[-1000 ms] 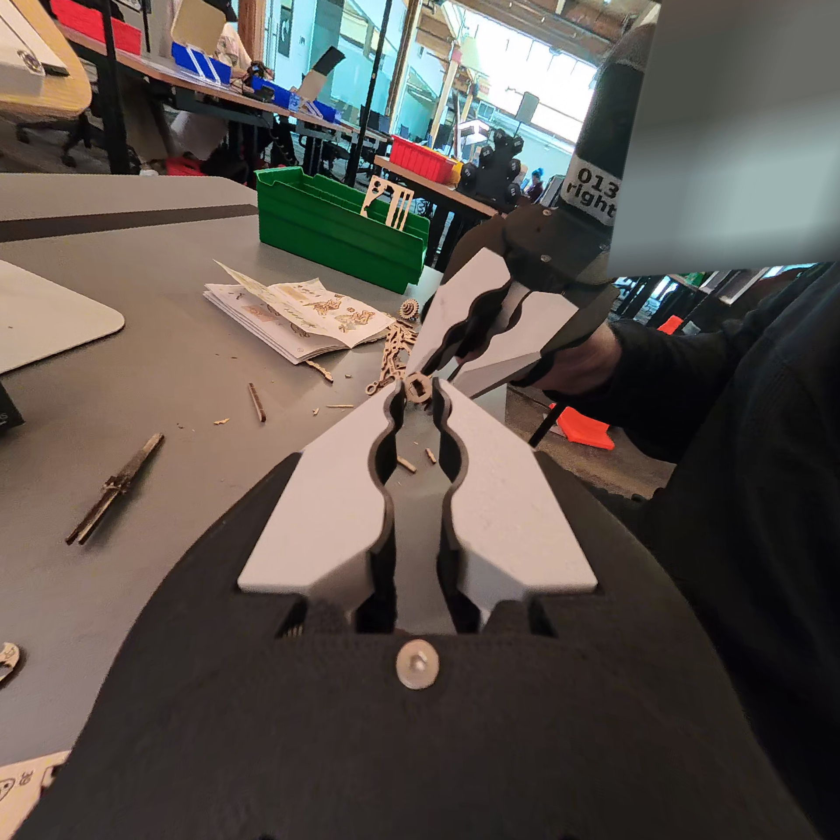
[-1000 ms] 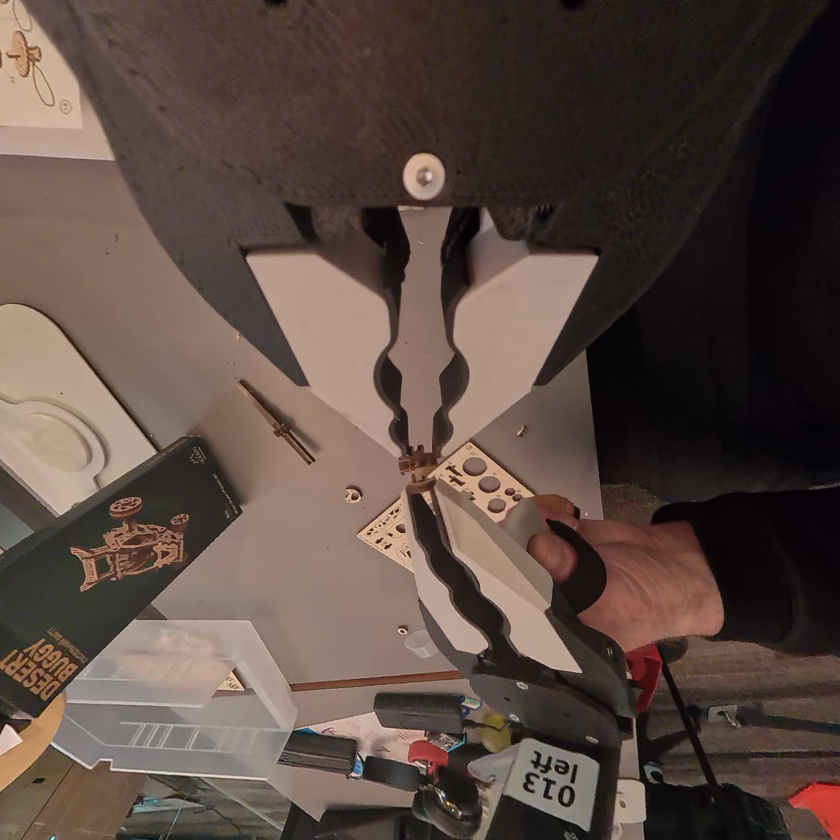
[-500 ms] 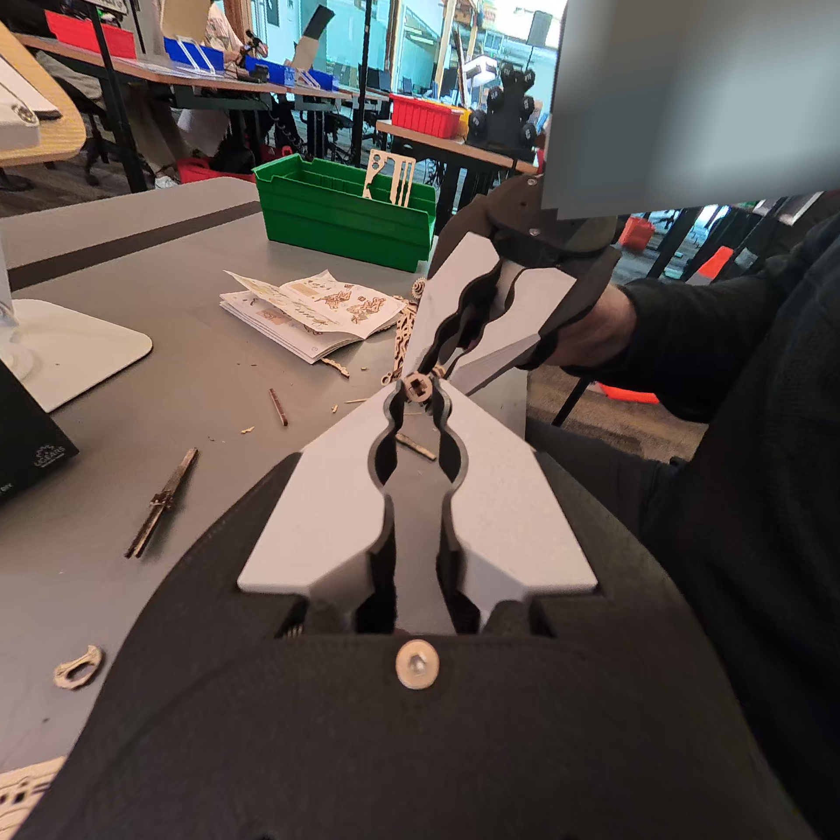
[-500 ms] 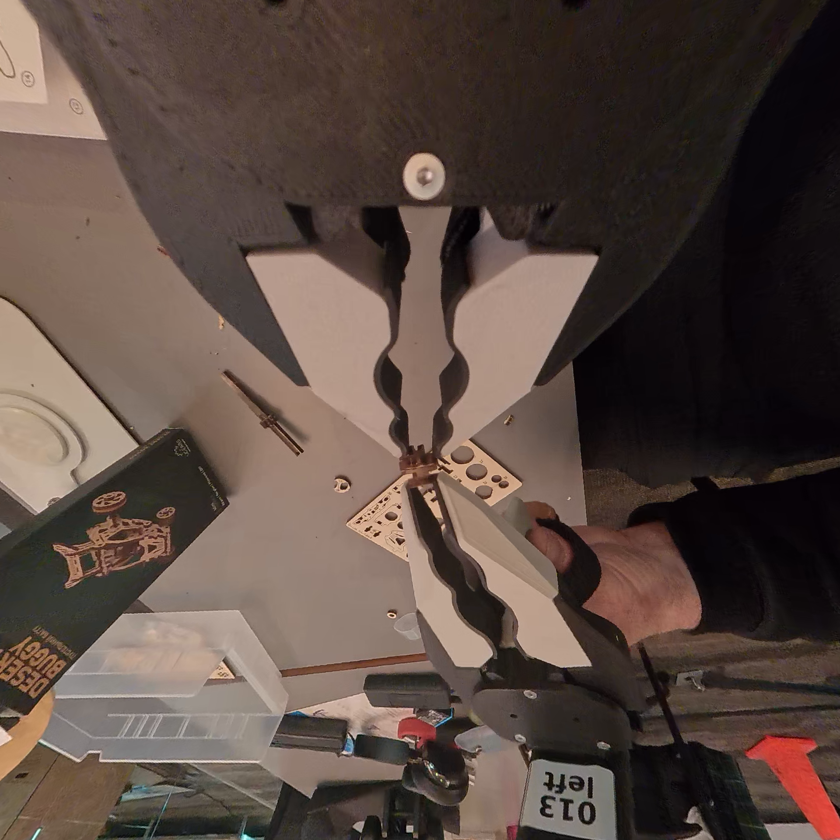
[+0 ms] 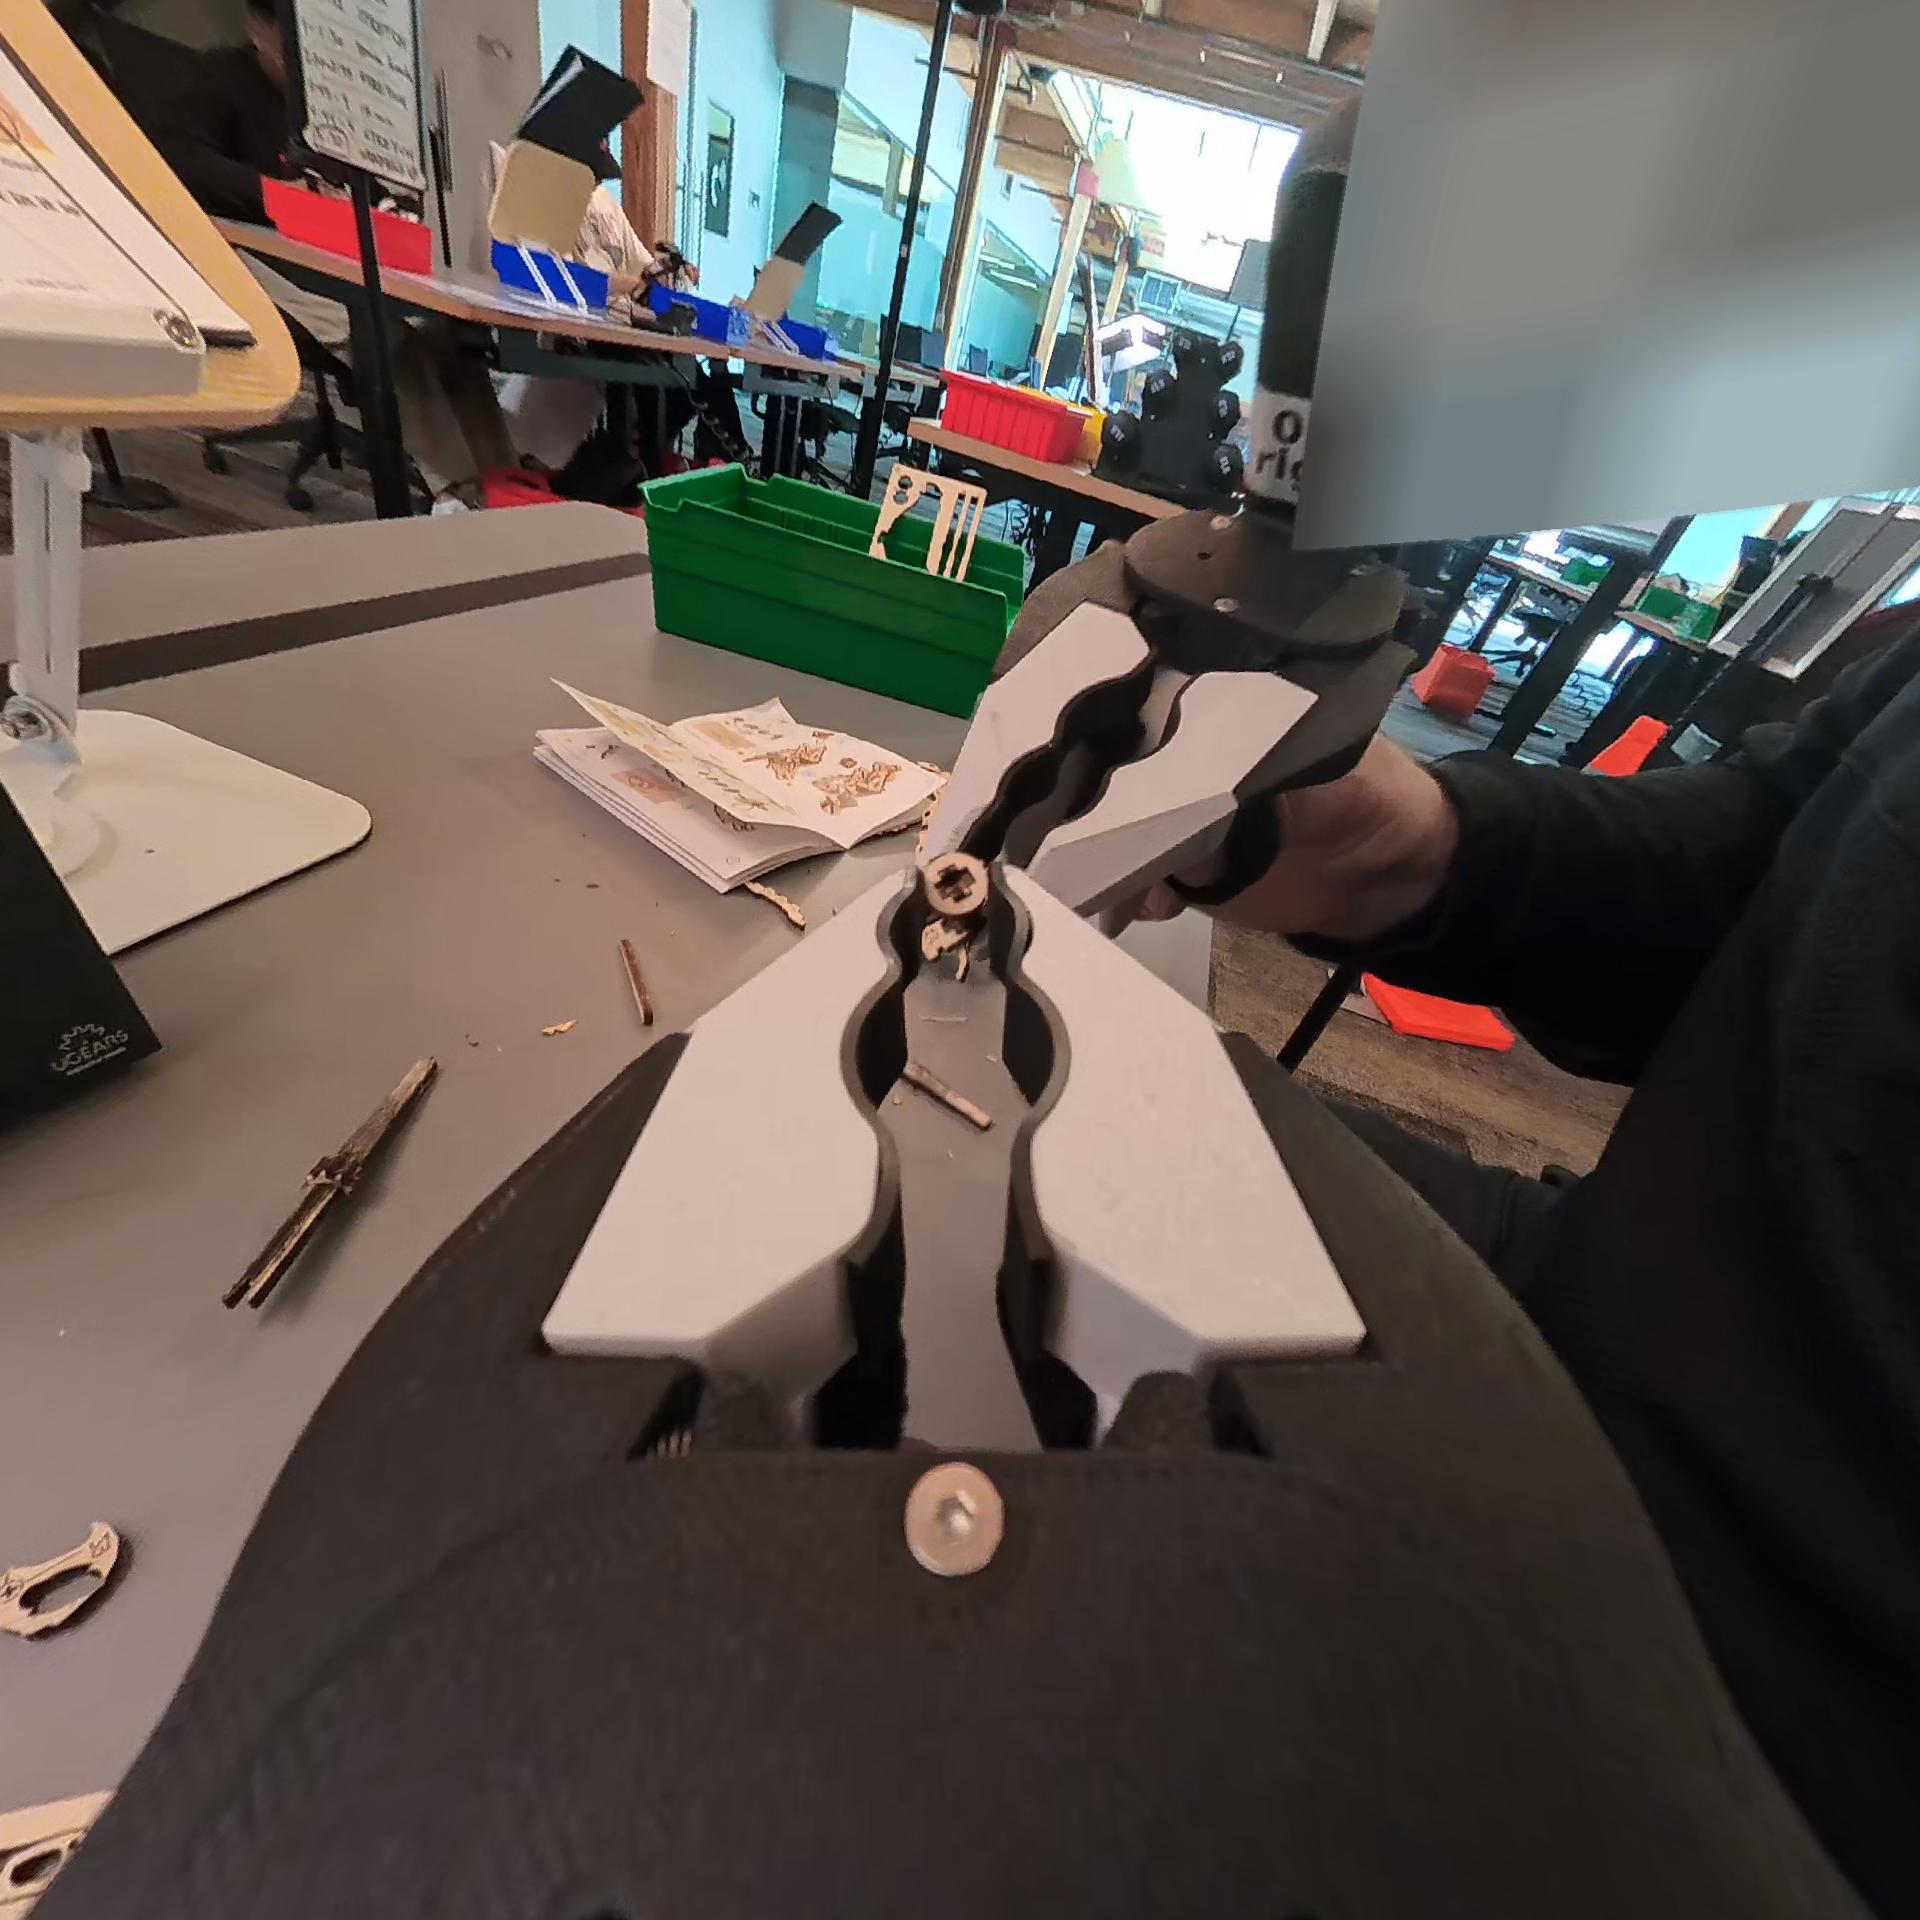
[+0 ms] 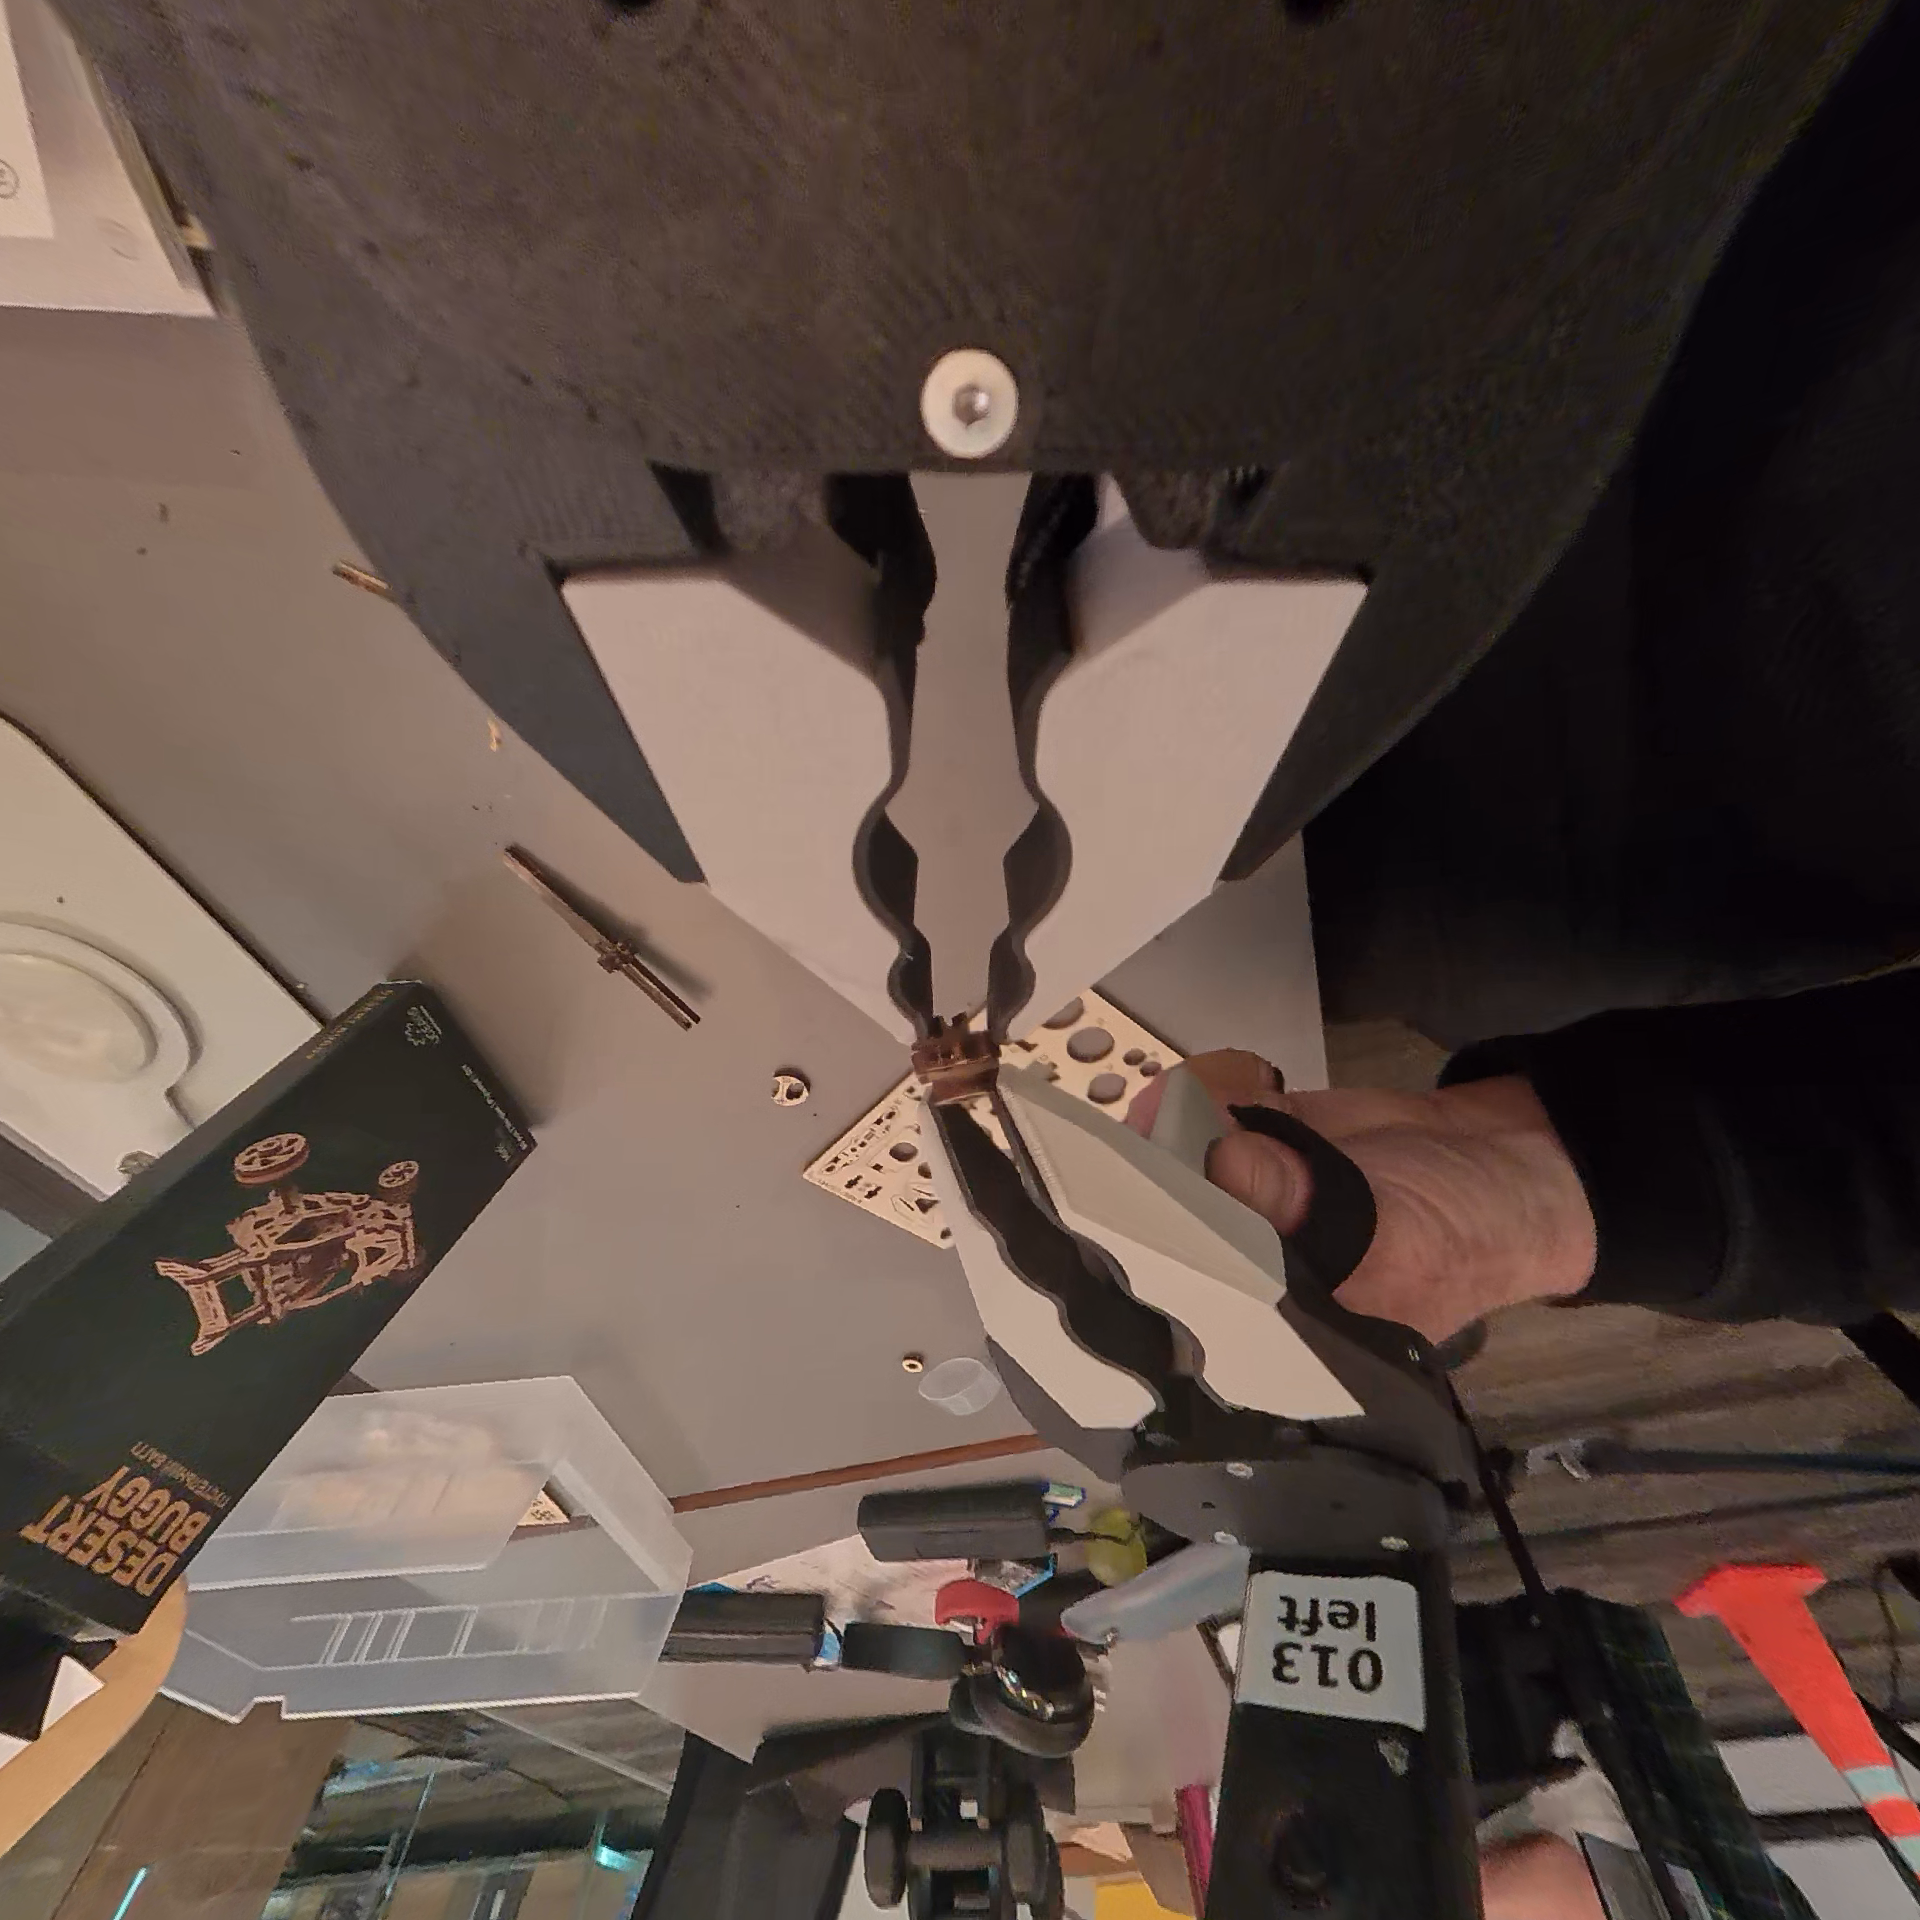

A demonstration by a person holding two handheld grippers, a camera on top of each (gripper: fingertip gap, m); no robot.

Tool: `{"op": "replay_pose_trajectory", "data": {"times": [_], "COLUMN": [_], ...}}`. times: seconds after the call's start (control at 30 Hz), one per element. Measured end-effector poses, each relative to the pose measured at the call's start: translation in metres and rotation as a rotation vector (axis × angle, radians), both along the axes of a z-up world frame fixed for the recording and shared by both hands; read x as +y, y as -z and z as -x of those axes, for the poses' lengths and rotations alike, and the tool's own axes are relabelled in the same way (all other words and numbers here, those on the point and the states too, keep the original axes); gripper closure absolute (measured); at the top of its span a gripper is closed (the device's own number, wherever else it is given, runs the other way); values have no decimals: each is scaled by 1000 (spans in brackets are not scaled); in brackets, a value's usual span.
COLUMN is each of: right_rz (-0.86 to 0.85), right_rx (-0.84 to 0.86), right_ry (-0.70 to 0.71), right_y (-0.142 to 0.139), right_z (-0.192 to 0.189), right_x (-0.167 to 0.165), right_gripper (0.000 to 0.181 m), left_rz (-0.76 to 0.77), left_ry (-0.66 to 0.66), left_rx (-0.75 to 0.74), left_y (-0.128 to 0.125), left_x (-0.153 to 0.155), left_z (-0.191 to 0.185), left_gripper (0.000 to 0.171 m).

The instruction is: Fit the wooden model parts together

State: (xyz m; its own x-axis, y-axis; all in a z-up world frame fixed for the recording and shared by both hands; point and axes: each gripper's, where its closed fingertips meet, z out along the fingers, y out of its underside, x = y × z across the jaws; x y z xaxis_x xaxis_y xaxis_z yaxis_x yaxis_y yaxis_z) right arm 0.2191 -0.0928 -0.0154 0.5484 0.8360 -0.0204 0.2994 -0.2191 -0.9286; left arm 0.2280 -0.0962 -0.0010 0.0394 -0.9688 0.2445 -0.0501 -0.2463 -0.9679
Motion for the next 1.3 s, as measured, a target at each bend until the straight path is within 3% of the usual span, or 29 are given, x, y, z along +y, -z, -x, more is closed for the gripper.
{"op": "replay_pose_trajectory", "data": {"times": [0.3, 0.43, 0.57, 1.3], "right_rz": [-7, 39, 40, -25], "right_rx": [62, 127, 193, 18], "right_ry": [-13, -37, -48, 15], "right_y": [-8, -5, -14, -6], "right_z": [2, 2, 2, 1], "right_x": [-1, -1, -2, 1], "right_gripper": [174, 174, 174, 174], "left_rz": [37, -43, -25, 192], "left_ry": [10, -40, -41, -30], "left_rx": [-26, 41, 26, -86], "left_y": [-7, -4, -8, 4], "left_x": [-1, -1, 0, 0], "left_z": [1, 0, 4, 7], "left_gripper": [162, 162, 161, 163]}}
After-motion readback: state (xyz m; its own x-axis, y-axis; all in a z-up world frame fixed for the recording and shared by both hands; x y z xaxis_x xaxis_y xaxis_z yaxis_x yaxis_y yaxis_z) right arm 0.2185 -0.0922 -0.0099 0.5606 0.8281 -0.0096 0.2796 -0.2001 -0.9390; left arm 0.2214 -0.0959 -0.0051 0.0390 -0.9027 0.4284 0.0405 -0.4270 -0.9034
